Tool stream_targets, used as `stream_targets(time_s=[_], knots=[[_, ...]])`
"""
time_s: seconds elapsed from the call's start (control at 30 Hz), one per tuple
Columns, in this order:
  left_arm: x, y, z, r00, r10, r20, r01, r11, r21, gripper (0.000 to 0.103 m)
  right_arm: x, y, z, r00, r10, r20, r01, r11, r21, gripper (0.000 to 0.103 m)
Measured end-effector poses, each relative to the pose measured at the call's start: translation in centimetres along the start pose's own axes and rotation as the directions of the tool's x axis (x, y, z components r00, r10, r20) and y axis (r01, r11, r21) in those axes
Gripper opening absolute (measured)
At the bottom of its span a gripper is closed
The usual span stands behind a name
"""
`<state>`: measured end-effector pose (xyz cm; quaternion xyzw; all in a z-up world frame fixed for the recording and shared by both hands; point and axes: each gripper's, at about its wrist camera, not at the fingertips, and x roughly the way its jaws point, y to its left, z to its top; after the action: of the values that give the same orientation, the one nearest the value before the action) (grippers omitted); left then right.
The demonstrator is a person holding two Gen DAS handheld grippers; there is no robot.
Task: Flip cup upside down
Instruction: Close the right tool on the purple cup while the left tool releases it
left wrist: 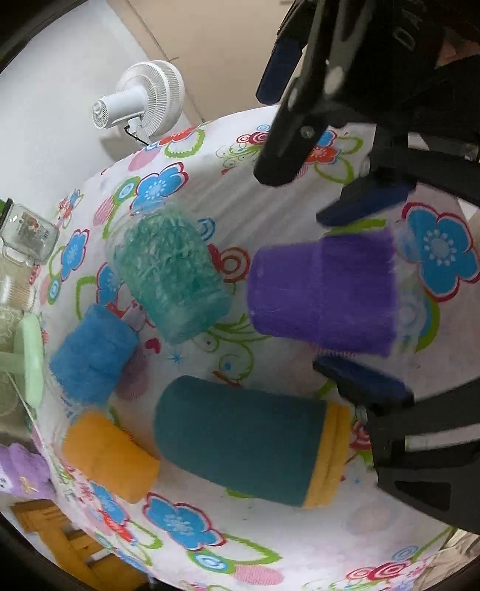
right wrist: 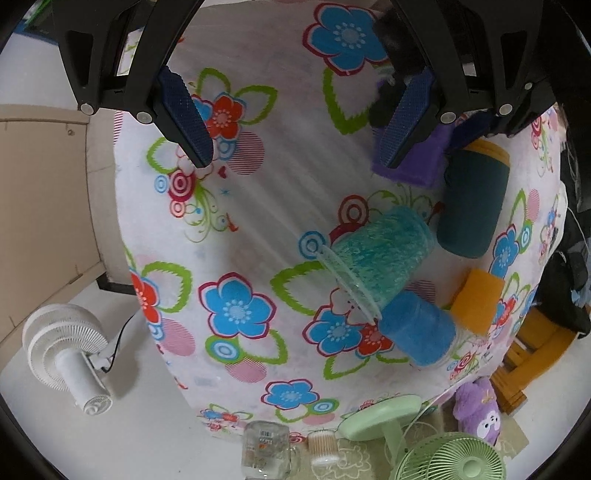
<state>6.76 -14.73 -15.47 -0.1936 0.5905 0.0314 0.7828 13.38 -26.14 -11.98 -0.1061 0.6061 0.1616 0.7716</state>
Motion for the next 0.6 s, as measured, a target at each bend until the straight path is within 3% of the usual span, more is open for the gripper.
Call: stream_targets(time_s=[0.27,0.47,0.6], knots=[[-3.6,0.0,0.7,0.999,0.05,-0.008,-0.048,0.991,0.129,0.09,-1.4,1.3,0.2,0.999,0.04,0.007,-0.04,0.999,0.037,0.093],[-6.2,1.8,1.8,0.996,0.084,-0.007,-0.081,0.979,0.188,0.09,-1.8,2.4,0.3,0.995,0.102,0.006,-0.102,0.983,0.151,0.093],[-7.2,3.6,3.0,0.984,0.175,0.02,-0.175,0.955,0.239,0.09,-0.9,3.1,0.7,0.988,0.151,-0.033,-0.14,0.965,0.221,0.093]])
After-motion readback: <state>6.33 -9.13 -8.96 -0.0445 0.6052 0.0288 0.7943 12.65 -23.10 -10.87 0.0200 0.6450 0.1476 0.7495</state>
